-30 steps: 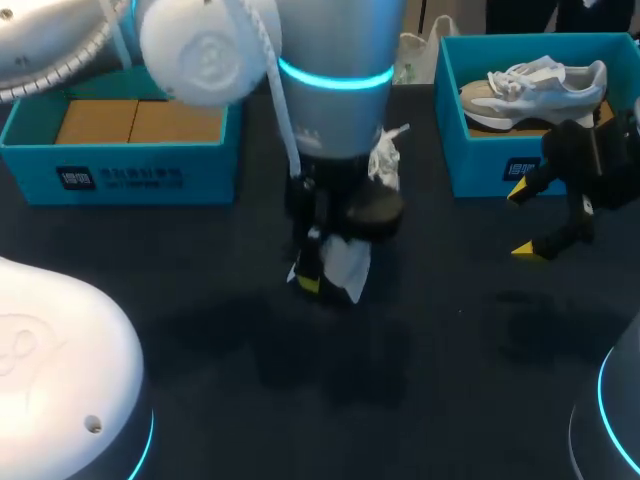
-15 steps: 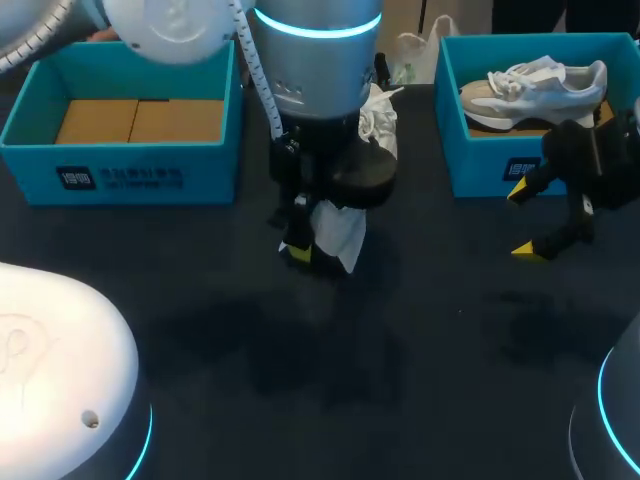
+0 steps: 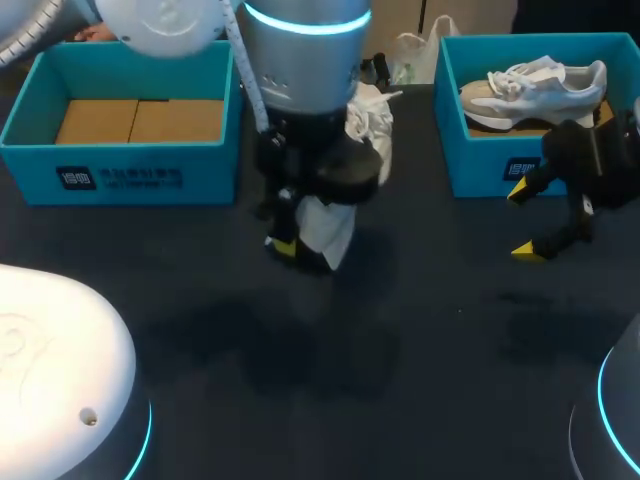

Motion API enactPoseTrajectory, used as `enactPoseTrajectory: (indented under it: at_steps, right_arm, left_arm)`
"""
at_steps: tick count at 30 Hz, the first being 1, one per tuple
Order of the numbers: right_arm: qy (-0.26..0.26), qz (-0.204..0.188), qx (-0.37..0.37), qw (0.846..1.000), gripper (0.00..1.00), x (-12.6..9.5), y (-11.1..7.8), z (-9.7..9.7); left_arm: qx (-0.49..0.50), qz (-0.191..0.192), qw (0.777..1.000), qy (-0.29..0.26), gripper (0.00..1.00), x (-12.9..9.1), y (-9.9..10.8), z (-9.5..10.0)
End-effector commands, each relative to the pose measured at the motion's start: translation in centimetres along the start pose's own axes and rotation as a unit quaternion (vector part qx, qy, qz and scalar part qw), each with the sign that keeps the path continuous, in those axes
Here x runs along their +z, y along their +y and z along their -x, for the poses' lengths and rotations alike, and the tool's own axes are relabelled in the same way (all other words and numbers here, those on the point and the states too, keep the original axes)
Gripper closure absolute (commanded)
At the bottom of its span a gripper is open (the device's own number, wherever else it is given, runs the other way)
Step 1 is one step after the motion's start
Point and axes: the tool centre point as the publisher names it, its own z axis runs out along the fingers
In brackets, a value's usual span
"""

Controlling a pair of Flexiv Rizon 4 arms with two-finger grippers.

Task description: Take the shoe out of the shoebox, open the shoe tongue, remove and reinsert the insole, then place the shoe into the shoebox

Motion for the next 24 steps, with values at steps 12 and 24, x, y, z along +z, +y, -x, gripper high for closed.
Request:
enactPoseTrajectory:
  at_steps: [12,24]
  right_arm:
    - [-0.001,-0.001,0.000,1.000,0.00,0.1,0.0,-0.1]
    - [-0.001,-0.001,0.000,1.000,0.00,0.1,0.0,-0.1]
  left_arm:
    - [-0.002,-0.015,1.000,-0.001,1.00,-1.8,13.3,0.1]
    - [-0.009,-0.017,1.000,0.001,1.00,-1.9,23.1,0.4]
